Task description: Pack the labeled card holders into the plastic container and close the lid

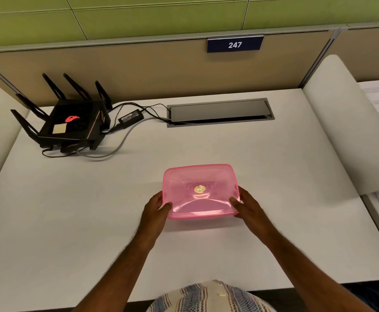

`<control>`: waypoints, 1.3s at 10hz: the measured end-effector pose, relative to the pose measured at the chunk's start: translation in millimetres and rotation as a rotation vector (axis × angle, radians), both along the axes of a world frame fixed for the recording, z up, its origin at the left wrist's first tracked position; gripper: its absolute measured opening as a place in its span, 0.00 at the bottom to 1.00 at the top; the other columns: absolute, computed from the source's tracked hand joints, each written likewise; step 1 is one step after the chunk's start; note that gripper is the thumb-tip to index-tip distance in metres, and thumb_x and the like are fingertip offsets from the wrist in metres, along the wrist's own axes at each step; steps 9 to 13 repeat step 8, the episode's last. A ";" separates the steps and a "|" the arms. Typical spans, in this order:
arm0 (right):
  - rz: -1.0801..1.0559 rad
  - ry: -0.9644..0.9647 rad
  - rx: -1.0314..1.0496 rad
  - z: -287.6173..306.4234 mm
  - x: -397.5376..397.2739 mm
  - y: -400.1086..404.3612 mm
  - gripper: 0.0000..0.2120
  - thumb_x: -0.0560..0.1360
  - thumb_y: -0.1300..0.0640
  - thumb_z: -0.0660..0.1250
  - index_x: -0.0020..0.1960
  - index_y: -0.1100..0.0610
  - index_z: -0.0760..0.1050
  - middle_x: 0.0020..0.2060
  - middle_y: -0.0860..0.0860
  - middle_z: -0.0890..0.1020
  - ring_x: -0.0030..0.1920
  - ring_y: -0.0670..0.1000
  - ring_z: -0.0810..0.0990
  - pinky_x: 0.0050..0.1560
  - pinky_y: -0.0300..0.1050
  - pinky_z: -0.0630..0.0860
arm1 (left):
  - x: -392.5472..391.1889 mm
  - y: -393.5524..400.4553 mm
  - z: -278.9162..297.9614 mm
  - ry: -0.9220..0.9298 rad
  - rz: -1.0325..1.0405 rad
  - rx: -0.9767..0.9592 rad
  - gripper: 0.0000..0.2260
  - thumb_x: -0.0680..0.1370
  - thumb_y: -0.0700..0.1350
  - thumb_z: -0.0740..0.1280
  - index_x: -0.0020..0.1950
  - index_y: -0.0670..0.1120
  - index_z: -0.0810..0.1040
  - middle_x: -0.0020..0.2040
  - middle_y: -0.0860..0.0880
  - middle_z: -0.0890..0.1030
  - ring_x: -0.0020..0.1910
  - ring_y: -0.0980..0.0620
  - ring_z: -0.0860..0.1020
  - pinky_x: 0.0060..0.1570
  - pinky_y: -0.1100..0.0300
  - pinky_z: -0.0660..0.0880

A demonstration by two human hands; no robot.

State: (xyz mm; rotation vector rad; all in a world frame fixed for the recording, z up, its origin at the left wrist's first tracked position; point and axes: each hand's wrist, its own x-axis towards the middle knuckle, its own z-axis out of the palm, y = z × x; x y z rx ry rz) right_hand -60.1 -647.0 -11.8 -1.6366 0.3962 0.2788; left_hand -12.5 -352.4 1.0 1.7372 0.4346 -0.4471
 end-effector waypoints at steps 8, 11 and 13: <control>-0.107 -0.055 -0.160 -7.1 32.3 -16.3 0.16 0.85 0.42 0.54 0.69 0.41 0.72 0.64 0.42 0.79 0.65 0.45 0.78 0.63 0.51 0.77 | 37.4 -6.1 -7.9 -0.138 -0.068 0.171 0.20 0.85 0.45 0.61 0.77 0.52 0.69 0.74 0.53 0.75 0.73 0.52 0.72 0.73 0.54 0.67; -0.107 -0.055 -0.160 -7.1 32.3 -16.3 0.16 0.85 0.42 0.54 0.69 0.41 0.72 0.64 0.42 0.79 0.65 0.45 0.78 0.63 0.51 0.77 | 37.4 -6.1 -7.9 -0.138 -0.068 0.171 0.20 0.85 0.45 0.61 0.77 0.52 0.69 0.74 0.53 0.75 0.73 0.52 0.72 0.73 0.54 0.67; -0.107 -0.055 -0.160 -7.1 32.3 -16.3 0.16 0.85 0.42 0.54 0.69 0.41 0.72 0.64 0.42 0.79 0.65 0.45 0.78 0.63 0.51 0.77 | 37.4 -6.1 -7.9 -0.138 -0.068 0.171 0.20 0.85 0.45 0.61 0.77 0.52 0.69 0.74 0.53 0.75 0.73 0.52 0.72 0.73 0.54 0.67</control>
